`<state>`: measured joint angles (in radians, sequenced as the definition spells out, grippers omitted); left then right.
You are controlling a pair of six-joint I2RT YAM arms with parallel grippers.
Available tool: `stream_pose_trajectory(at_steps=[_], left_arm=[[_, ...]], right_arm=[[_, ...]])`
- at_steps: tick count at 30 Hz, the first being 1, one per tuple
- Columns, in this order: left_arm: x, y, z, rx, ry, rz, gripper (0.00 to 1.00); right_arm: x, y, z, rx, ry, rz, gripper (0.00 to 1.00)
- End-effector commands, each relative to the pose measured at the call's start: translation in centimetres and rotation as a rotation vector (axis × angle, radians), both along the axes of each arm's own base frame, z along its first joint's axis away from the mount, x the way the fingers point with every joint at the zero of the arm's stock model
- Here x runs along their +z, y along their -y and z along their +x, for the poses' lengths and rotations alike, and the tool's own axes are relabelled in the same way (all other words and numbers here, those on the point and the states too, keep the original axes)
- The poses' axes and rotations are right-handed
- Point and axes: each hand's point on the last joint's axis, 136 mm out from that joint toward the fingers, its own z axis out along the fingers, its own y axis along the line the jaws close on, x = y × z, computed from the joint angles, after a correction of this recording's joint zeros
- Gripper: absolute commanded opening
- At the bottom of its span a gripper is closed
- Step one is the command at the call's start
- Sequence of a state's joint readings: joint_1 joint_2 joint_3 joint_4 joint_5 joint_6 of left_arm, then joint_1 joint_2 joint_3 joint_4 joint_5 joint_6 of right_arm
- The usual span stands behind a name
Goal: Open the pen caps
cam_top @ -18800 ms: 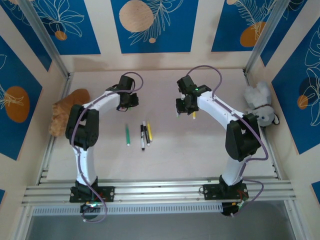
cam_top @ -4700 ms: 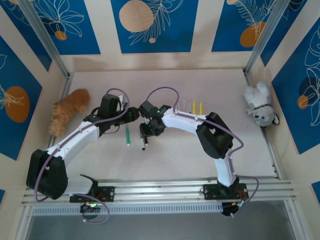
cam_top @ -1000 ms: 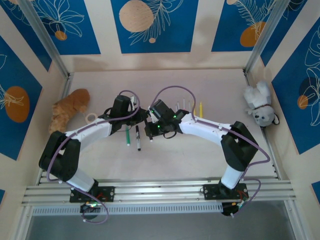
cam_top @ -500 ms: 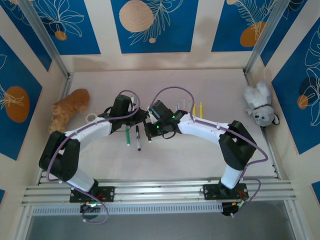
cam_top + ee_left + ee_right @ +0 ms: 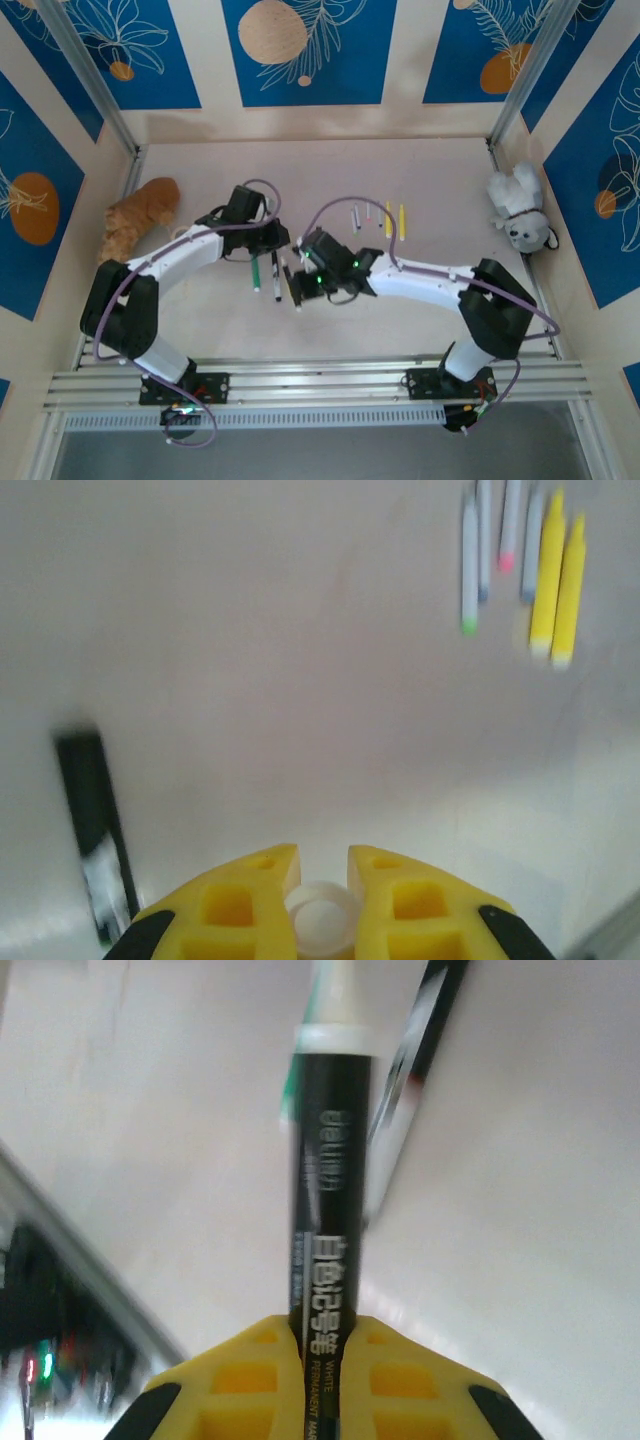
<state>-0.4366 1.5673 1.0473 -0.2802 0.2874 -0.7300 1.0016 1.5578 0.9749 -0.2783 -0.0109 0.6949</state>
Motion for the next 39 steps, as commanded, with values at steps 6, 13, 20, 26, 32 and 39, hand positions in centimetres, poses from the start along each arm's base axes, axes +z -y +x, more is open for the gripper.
stream_pose_trajectory(at_steps=[6, 13, 20, 26, 32, 39], left_arm=[[5.6, -2.3, 8.3, 0.147, 0.255, -0.022, 0.0], [5.9, -2.1, 7.8, 0.122, 0.262, -0.023, 0.0], [3.9, -2.2, 5.8, 0.069, 0.208, 0.003, 0.0], [2.2, -2.8, 5.1, 0.046, 0.174, 0.061, 0.0], [0.9, -2.9, 4.9, 0.032, 0.15, 0.084, 0.0], [0.3, -2.5, 5.1, 0.015, 0.135, 0.077, 0.0]], right_arm=[[-0.3, 3.0, -9.6, 0.12, -0.211, -0.067, 0.0], [-0.1, 7.1, -3.0, -0.088, -0.074, -0.138, 0.0], [-1.0, 9.8, 7.9, -0.295, 0.056, -0.226, 0.0], [-2.0, 9.5, 15.8, -0.361, 0.072, -0.275, 0.0], [-3.4, 9.8, 22.0, -0.402, 0.066, -0.336, 0.0], [-4.3, 9.7, 26.1, -0.385, 0.038, -0.366, 0.0]])
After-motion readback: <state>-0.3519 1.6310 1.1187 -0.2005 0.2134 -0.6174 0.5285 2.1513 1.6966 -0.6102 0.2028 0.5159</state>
